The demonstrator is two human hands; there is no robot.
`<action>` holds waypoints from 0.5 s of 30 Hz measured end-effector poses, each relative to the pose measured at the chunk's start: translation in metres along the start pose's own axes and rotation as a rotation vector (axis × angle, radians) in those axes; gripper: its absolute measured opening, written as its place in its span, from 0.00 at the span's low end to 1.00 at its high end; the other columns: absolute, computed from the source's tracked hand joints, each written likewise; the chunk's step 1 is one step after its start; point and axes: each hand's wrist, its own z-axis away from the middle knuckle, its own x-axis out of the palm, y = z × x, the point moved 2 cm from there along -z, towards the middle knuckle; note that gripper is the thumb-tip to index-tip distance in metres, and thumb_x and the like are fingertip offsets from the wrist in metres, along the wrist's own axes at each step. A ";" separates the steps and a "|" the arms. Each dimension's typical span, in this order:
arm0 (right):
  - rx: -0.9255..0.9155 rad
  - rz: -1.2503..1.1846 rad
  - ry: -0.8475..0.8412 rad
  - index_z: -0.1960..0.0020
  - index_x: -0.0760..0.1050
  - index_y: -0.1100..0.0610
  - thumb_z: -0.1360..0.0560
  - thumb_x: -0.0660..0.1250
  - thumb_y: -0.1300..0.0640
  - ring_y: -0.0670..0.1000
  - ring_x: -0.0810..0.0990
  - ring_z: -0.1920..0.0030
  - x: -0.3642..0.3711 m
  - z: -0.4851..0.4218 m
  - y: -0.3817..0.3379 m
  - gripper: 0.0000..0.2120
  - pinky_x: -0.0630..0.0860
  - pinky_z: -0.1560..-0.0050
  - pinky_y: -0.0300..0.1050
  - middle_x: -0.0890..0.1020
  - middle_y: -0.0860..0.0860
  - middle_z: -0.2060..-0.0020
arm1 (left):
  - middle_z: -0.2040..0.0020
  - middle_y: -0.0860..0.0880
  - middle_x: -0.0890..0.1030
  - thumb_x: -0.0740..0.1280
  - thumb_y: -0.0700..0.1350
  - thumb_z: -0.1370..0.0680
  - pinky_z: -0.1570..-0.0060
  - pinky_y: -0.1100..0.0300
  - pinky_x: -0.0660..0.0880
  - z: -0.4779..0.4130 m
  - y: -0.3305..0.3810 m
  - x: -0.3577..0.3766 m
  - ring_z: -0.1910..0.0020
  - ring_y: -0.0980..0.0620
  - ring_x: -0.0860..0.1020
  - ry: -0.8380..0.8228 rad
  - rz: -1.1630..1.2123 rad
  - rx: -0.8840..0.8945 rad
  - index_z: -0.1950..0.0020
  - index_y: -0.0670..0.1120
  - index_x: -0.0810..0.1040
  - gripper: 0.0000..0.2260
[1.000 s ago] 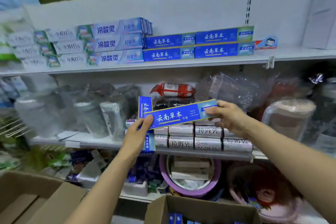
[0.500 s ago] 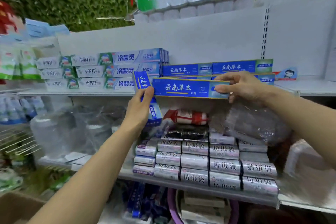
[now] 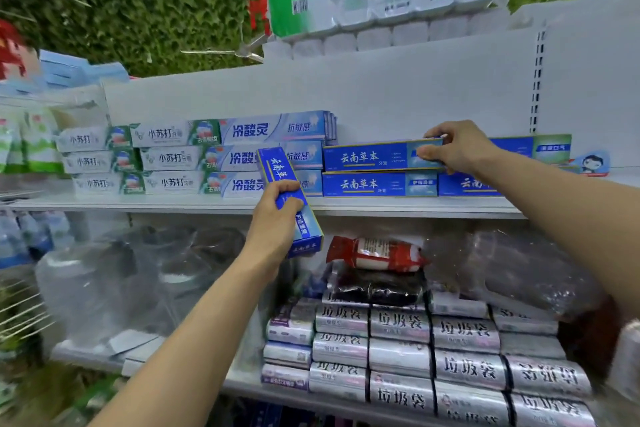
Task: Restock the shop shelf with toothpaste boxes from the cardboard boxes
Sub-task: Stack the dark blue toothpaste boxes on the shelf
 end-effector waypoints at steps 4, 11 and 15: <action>-0.042 0.131 0.054 0.42 0.77 0.58 0.28 0.73 0.55 0.53 0.76 0.50 0.005 -0.006 0.003 0.16 0.73 0.51 0.44 0.77 0.55 0.47 | 0.50 0.52 0.76 0.64 0.42 0.20 0.71 0.61 0.73 -0.009 -0.003 0.004 0.62 0.53 0.76 -0.024 0.006 -0.007 0.42 0.54 0.74 0.09; -0.072 0.310 0.084 0.37 0.73 0.55 0.25 0.70 0.52 0.57 0.77 0.44 0.011 -0.008 0.011 0.19 0.76 0.49 0.48 0.74 0.58 0.38 | 0.45 0.48 0.79 0.68 0.39 0.22 0.67 0.63 0.78 -0.003 -0.005 0.009 0.63 0.55 0.80 -0.053 0.088 0.083 0.31 0.65 0.63 0.28; -0.070 0.512 0.118 0.32 0.70 0.53 0.25 0.69 0.50 0.58 0.73 0.38 0.011 0.003 0.003 0.23 0.76 0.47 0.52 0.68 0.58 0.36 | 0.44 0.48 0.79 0.74 0.41 0.27 0.62 0.62 0.80 0.005 -0.006 0.013 0.54 0.52 0.83 -0.058 0.065 0.112 0.24 0.59 0.53 0.40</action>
